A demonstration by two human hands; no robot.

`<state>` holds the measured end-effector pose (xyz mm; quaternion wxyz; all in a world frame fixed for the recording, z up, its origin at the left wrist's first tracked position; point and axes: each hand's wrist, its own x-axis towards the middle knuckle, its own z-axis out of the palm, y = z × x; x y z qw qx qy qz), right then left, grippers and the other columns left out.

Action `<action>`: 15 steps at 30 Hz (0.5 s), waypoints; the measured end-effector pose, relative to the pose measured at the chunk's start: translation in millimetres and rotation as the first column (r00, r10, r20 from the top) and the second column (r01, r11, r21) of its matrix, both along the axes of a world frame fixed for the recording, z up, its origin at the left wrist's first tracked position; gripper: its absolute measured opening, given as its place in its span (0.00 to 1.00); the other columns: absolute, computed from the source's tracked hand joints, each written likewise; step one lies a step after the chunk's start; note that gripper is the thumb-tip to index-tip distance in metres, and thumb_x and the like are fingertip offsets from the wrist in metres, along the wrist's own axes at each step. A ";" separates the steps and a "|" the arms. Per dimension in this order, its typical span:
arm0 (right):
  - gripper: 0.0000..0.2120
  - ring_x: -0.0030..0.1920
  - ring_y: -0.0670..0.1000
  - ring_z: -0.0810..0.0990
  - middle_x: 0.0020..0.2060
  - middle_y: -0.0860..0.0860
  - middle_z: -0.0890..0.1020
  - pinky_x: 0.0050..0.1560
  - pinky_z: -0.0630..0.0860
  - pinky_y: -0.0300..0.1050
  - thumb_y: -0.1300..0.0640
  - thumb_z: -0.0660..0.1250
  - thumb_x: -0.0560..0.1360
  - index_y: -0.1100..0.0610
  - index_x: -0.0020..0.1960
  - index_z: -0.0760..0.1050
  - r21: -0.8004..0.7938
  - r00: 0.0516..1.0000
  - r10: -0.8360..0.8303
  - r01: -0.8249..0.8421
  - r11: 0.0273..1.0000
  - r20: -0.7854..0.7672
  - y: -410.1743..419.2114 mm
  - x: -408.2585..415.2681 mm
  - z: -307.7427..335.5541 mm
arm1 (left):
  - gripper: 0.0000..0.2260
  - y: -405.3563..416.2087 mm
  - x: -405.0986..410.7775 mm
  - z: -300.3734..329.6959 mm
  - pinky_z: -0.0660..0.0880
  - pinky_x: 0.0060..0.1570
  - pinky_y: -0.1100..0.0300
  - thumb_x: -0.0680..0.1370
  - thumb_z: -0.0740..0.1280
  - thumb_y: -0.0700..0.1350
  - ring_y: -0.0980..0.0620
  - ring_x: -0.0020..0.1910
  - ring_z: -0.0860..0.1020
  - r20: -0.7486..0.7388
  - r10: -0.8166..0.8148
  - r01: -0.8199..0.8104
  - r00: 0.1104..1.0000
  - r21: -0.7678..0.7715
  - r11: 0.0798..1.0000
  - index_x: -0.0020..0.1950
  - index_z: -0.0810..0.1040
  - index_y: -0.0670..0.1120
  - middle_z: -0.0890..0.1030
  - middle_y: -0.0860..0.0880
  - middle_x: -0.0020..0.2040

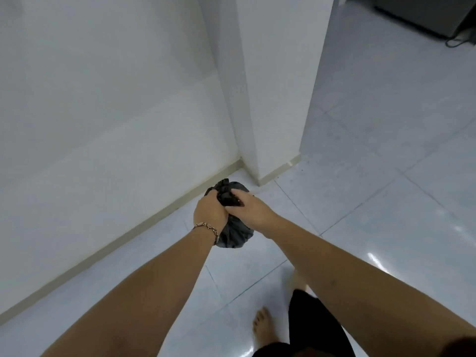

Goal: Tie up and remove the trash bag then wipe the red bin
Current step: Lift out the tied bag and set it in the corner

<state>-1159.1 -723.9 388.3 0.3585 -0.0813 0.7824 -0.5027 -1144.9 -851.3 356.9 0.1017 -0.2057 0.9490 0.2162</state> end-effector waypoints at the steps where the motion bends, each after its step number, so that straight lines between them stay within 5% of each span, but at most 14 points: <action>1: 0.15 0.56 0.52 0.78 0.56 0.52 0.80 0.61 0.74 0.52 0.52 0.63 0.75 0.53 0.61 0.73 -0.011 0.999 0.017 -0.017 1.000 0.036 -3.5 -15.4 -14.3 | 0.05 -4.9 -15.2 -14.0 0.69 0.38 0.57 0.76 0.59 0.41 0.46 0.38 0.74 0.035 0.019 -0.019 0.999 -0.001 1.000 0.46 0.72 0.43 0.79 0.46 0.41; 11: 0.27 0.70 0.50 0.67 0.72 0.49 0.68 0.72 0.61 0.45 0.44 0.61 0.78 0.50 0.75 0.62 -0.067 0.964 0.039 -0.023 0.997 0.263 -58.1 -144.2 -168.5 | 0.08 -56.4 -148.5 -178.9 0.67 0.40 0.60 0.78 0.59 0.42 0.44 0.44 0.79 0.158 -0.060 0.077 0.986 -0.105 0.991 0.50 0.77 0.42 0.81 0.45 0.44; 15: 0.25 0.66 0.49 0.67 0.73 0.52 0.65 0.61 0.61 0.40 0.48 0.58 0.81 0.55 0.75 0.60 -0.061 0.949 -0.004 0.025 0.998 0.314 -71.0 -173.0 -224.0 | 0.12 -67.9 -186.2 -238.6 0.69 0.46 0.58 0.80 0.57 0.42 0.42 0.54 0.78 0.162 -0.171 0.195 0.972 -0.151 0.969 0.58 0.76 0.40 0.81 0.42 0.55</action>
